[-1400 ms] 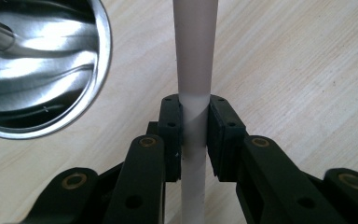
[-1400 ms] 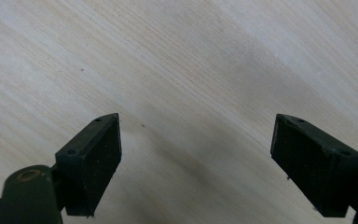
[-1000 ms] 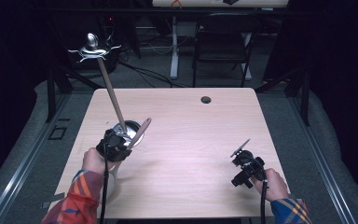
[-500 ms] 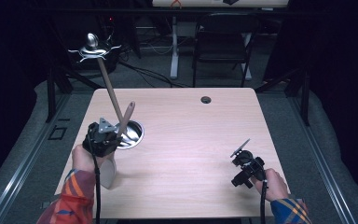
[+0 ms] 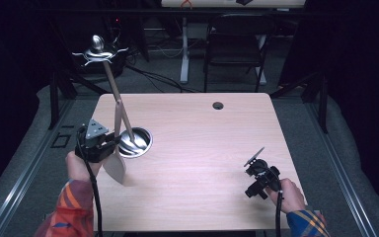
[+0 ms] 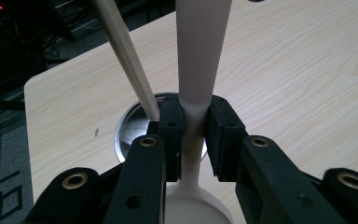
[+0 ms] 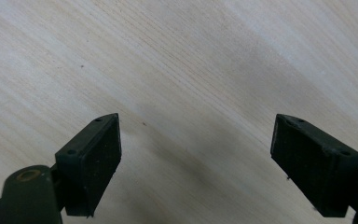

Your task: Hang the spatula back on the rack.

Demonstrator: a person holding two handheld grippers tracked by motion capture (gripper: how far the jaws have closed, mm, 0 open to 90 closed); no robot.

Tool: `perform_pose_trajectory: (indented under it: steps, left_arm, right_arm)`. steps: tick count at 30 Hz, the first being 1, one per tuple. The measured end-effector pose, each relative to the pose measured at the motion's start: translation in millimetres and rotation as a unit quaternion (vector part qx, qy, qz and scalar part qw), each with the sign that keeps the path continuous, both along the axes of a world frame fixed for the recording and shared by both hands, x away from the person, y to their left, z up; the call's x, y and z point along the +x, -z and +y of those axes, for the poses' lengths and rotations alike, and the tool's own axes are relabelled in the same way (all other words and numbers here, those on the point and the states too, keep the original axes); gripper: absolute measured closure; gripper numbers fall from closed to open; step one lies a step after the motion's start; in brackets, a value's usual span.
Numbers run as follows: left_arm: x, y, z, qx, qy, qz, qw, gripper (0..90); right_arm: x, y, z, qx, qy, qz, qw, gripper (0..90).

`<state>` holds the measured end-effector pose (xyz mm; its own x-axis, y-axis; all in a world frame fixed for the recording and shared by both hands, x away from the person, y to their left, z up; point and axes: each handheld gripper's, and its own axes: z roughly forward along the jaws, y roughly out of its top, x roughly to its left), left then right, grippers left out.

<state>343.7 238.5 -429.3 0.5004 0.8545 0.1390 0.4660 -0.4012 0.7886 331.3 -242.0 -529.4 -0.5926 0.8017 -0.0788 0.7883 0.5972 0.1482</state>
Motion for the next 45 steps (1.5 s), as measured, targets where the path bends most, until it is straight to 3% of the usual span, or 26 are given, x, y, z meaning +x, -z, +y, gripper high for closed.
perform_pose_trajectory:
  steps: [12, 15, 17, 23, 36, 45]
  left_arm:
    - [-3.0, -10.2, 9.3, -0.024, -0.010, -0.023, 0.9994, 77.1]
    - [-3.1, -12.6, 12.0, -0.028, -0.013, -0.026, 0.9992, 77.1]
    - [-3.0, -14.1, 13.8, -0.031, -0.016, -0.030, 0.9989, 77.1]
    - [-2.6, -19.7, 19.2, -0.040, -0.023, -0.038, 0.9982, 77.1]
    - [0.1, -33.8, 35.7, -0.065, -0.044, -0.057, 0.9952, 77.1]
    - [7.3, -45.1, 37.3, -0.080, -0.052, -0.074, 0.9927, 77.1]
  right_arm:
    - [-0.3, -0.1, 0.4, 0.002, 0.000, 0.002, 1.0000, 15.7]
    - [-1.5, 2.1, 0.3, 0.015, 0.008, -0.005, 0.9998, 15.7]
    - [-1.2, 1.2, -0.2, 0.005, 0.003, -0.004, 1.0000, 15.7]
    - [-2.1, 2.0, -1.2, 0.008, 0.007, -0.003, 0.9999, 15.7]
    - [-3.1, 1.5, -0.9, 0.000, 0.007, 0.004, 1.0000, 15.7]
    - [-3.0, 1.5, -3.1, -0.003, 0.005, 0.003, 1.0000, 15.7]
